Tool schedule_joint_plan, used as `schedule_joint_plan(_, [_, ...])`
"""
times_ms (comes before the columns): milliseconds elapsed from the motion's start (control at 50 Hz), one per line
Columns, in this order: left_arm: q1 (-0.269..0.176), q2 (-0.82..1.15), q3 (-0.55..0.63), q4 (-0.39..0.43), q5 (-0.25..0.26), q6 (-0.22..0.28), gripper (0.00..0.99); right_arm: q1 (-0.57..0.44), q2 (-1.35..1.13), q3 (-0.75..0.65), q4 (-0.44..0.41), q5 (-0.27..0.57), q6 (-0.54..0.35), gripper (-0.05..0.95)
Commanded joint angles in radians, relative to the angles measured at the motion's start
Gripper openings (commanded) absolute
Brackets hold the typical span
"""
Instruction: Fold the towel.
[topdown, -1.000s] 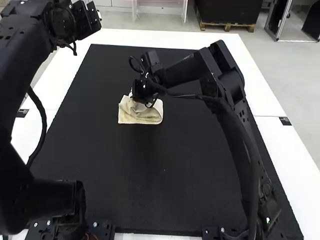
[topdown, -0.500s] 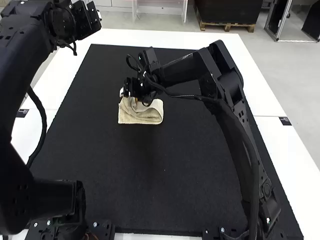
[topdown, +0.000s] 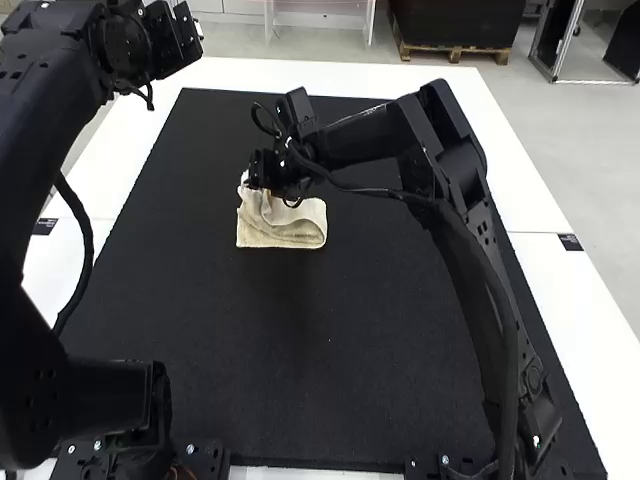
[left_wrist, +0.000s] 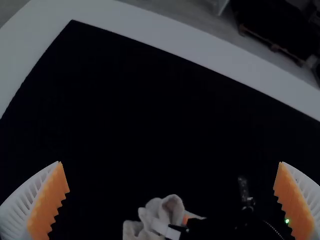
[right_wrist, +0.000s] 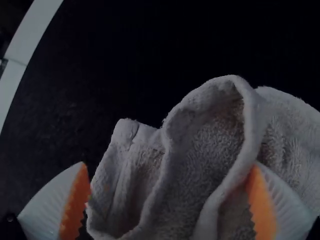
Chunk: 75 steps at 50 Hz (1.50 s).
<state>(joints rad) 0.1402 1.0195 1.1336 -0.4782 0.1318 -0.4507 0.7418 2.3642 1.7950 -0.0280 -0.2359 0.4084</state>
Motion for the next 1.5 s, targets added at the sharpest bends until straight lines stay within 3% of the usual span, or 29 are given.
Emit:
schedule_joint_plan(0, [0.013, -0.035, -0.012, 0.009, 0.014, -0.008, 0.970, -0.032, -0.065, 0.027, 0.002, 0.007, 0.010, 0.44])
schedule_joint_plan(120, [0.013, -0.035, -0.012, 0.010, 0.014, -0.009, 0.970, -0.051, -0.082, 0.030, 0.002, 0.007, 0.017, 0.12])
schedule_joint_plan(160, [0.013, -0.035, -0.012, 0.010, 0.015, -0.011, 0.970, -0.059, -0.088, 0.029, 0.002, 0.009, 0.018, 0.06])
schedule_joint_plan(360, [0.016, -0.035, -0.011, 0.010, 0.015, -0.016, 0.972, -0.085, -0.106, 0.024, 0.000, 0.007, 0.038, -0.02])
schedule_joint_plan(820, [0.018, -0.035, -0.011, 0.010, 0.015, -0.016, 0.970, -0.076, -0.120, -0.006, -0.001, -0.023, 0.041, -0.02])
schedule_joint_plan(880, [0.018, -0.035, -0.011, 0.010, 0.015, -0.016, 0.972, -0.073, -0.122, -0.006, -0.001, -0.023, 0.043, 0.02])
schedule_joint_plan(1120, [0.018, -0.035, -0.011, 0.010, 0.017, -0.016, 0.972, -0.062, -0.129, -0.005, -0.001, -0.054, 0.043, 0.65])
schedule_joint_plan(1280, [0.018, -0.035, -0.011, 0.010, 0.017, -0.017, 0.972, -0.061, -0.131, -0.003, -0.003, -0.059, 0.043, 0.68])
schedule_joint_plan(1320, [0.018, -0.035, -0.009, 0.010, 0.017, -0.017, 0.972, -0.061, -0.132, -0.005, -0.004, -0.059, 0.043, 0.64])
schedule_joint_plan(1380, [0.019, -0.035, -0.009, 0.010, 0.017, -0.017, 0.972, -0.061, -0.131, -0.006, -0.006, -0.059, 0.041, 0.40])
schedule_joint_plan(1460, [0.021, -0.035, -0.009, 0.012, 0.017, -0.020, 0.970, -0.062, -0.134, -0.009, -0.012, -0.057, 0.043, -0.02])
schedule_joint_plan(1480, [0.021, -0.035, -0.009, 0.012, 0.017, -0.020, 0.972, -0.062, -0.135, -0.011, -0.012, -0.056, 0.044, -0.02])
